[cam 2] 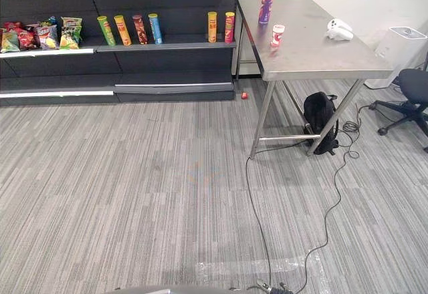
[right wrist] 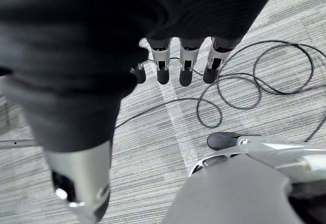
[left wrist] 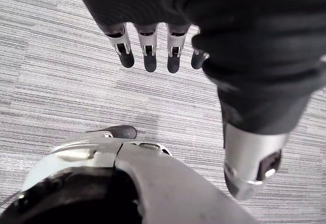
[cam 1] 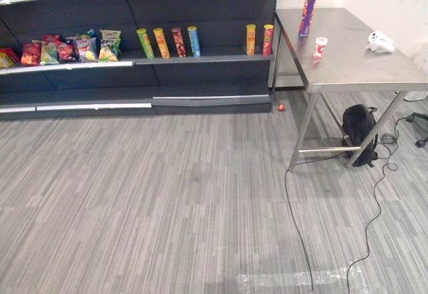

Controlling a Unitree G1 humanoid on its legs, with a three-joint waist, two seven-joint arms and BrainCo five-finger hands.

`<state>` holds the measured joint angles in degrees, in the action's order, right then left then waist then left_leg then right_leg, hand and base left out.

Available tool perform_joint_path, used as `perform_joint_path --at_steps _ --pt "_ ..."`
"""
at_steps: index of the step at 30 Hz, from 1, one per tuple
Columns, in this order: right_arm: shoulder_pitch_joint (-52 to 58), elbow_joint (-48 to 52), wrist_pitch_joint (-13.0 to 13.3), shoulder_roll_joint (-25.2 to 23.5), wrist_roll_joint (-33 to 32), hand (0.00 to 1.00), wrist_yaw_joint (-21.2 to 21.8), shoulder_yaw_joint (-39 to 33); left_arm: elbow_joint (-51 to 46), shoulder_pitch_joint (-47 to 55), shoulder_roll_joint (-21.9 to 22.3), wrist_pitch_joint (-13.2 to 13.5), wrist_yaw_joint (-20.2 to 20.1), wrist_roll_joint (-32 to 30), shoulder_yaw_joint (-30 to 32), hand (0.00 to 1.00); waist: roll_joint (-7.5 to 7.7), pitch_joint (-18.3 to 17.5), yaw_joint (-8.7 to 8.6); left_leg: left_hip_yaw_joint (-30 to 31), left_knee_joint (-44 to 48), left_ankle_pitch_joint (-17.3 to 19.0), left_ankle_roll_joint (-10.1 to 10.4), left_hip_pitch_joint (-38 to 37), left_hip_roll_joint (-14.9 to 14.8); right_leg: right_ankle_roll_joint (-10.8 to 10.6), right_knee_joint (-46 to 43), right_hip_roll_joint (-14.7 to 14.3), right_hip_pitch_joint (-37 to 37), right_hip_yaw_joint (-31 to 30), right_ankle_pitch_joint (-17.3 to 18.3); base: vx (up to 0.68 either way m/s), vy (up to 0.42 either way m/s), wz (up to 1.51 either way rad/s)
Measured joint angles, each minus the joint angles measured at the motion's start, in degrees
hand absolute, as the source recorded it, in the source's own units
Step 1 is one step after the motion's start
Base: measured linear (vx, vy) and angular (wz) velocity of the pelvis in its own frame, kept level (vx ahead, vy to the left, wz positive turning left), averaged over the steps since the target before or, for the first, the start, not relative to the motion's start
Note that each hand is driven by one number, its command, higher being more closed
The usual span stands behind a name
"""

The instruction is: Put the gum and the chips on the shelf.

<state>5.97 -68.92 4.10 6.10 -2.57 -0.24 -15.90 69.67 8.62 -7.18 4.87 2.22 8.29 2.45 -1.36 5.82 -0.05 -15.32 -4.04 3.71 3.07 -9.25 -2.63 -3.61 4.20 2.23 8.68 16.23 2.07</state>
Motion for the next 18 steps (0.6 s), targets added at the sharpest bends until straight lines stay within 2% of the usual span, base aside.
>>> perform_joint_path --at_steps 1,2,4,5,6,7,8,10,11,13,14,15,18 --pt "-0.1 0.0 0.0 0.0 0.0 0.00 0.0 0.0 0.0 0.0 0.0 0.0 -0.1 0.0 0.1 0.00 0.36 0.2 0.02 0.0 -0.1 0.0 0.0 0.0 -0.1 -0.2 0.0 -0.1 0.0 0.0 0.1 0.00 0.000 0.00" --pt "-0.2 0.0 0.0 0.0 0.0 0.00 0.0 -0.1 0.0 -0.1 0.0 0.0 -0.1 0.0 0.1 0.00 -0.15 0.1 0.02 0.0 -0.1 0.0 0.0 -0.1 -0.1 -0.3 0.0 -0.2 0.0 0.0 0.2 0.00 0.000 0.00" --pt "-0.3 0.0 0.0 0.0 0.0 0.00 0.1 -0.3 0.0 -0.1 0.0 0.0 -0.1 0.0 0.1 0.00 0.22 0.5 0.02 -0.1 -0.4 -0.1 0.2 -0.1 -0.2 -0.5 0.0 -0.2 -0.1 0.0 0.3 0.00 0.000 0.00" --pt "-0.3 0.0 0.0 -0.1 0.0 0.00 0.2 -0.9 0.0 -0.1 0.0 0.0 -0.1 0.0 0.2 0.00 -0.19 0.5 0.02 -0.1 -0.5 -0.1 0.2 -0.2 -0.2 -0.5 0.0 -0.3 -0.1 0.0 0.3 0.00 0.000 0.00" --pt "-0.3 0.0 0.0 -0.1 0.0 0.00 0.3 -1.1 0.0 -0.1 0.1 0.0 -0.1 0.0 0.2 0.00 0.43 0.9 0.02 -0.2 -0.6 -0.1 0.2 -0.2 -0.2 -0.5 0.0 -0.3 -0.2 -0.1 0.3 0.00 0.000 0.00" --pt "-0.4 0.0 0.0 -0.2 0.0 0.00 0.3 -1.2 0.0 -0.2 0.1 0.0 -0.1 0.0 0.2 0.00 -0.30 0.6 0.02 -0.3 -0.8 -0.2 0.4 -0.2 -0.2 -0.5 0.1 -0.3 -0.2 -0.1 0.3 0.00 0.000 0.00" --pt "-0.4 0.0 0.0 -0.2 0.0 0.00 0.4 -1.2 0.0 -0.2 0.1 0.0 -0.1 0.0 0.2 0.00 0.17 0.8 0.02 -0.4 -0.8 -0.2 0.4 -0.2 -0.2 -0.5 0.1 -0.3 -0.3 -0.2 0.3 -0.02 -0.015 -0.05" --pt "-0.4 0.0 0.0 -0.2 0.0 0.00 0.4 -1.2 -0.1 -0.2 0.1 0.1 -0.2 0.0 0.3 0.00 -0.31 0.8 0.04 -0.6 -0.9 -0.2 0.4 -0.3 -0.2 -0.2 0.1 -0.3 -0.3 -0.3 0.1 -0.02 -0.012 -0.05" --pt "-0.4 0.0 0.0 -0.2 0.0 0.00 0.4 -1.2 -0.1 -0.2 0.1 0.1 -0.2 0.0 0.4 0.00 0.50 1.4 0.05 -0.8 -0.9 -0.2 0.4 -0.2 -0.2 -0.1 0.1 -0.3 -0.4 -0.5 0.1 -0.02 -0.010 -0.07" --pt "-0.5 0.0 0.0 -0.2 0.0 0.00 0.4 -1.2 -0.1 -0.3 0.1 0.1 -0.2 0.0 0.4 0.00 -0.28 1.2 0.07 -1.1 -0.9 -0.2 0.4 -0.4 -0.2 -0.1 0.1 -0.3 -0.4 -0.6 0.1 -0.02 -0.015 -0.06" --pt "-0.5 0.0 0.0 -0.2 0.0 0.00 0.4 -1.2 -0.1 -0.3 0.1 0.1 -0.1 0.0 0.5 0.00 0.44 1.7 0.05 -1.2 -0.9 -0.1 0.4 -0.4 -0.2 -0.1 0.1 -0.3 -0.4 -0.7 0.1 0.00 0.000 0.00" --pt "-0.5 0.0 0.0 -0.2 -0.1 0.00 0.4 -1.2 -0.1 -0.4 0.1 0.1 -0.2 0.0 0.5 0.00 -0.11 1.4 0.06 -1.3 -0.9 -0.1 0.5 -0.4 -0.2 -0.1 0.1 -0.3 -0.4 -0.7 0.1 0.00 0.000 0.00" --pt "-0.4 0.0 0.1 -0.3 -0.5 0.00 0.4 -1.4 -0.1 -0.4 0.1 0.2 -0.2 0.0 0.9 0.00 0.21 1.6 0.10 -1.4 -1.0 -0.1 0.5 -0.6 -0.2 -0.1 0.1 -0.3 -0.3 -0.7 0.1 0.00 0.000 0.00"
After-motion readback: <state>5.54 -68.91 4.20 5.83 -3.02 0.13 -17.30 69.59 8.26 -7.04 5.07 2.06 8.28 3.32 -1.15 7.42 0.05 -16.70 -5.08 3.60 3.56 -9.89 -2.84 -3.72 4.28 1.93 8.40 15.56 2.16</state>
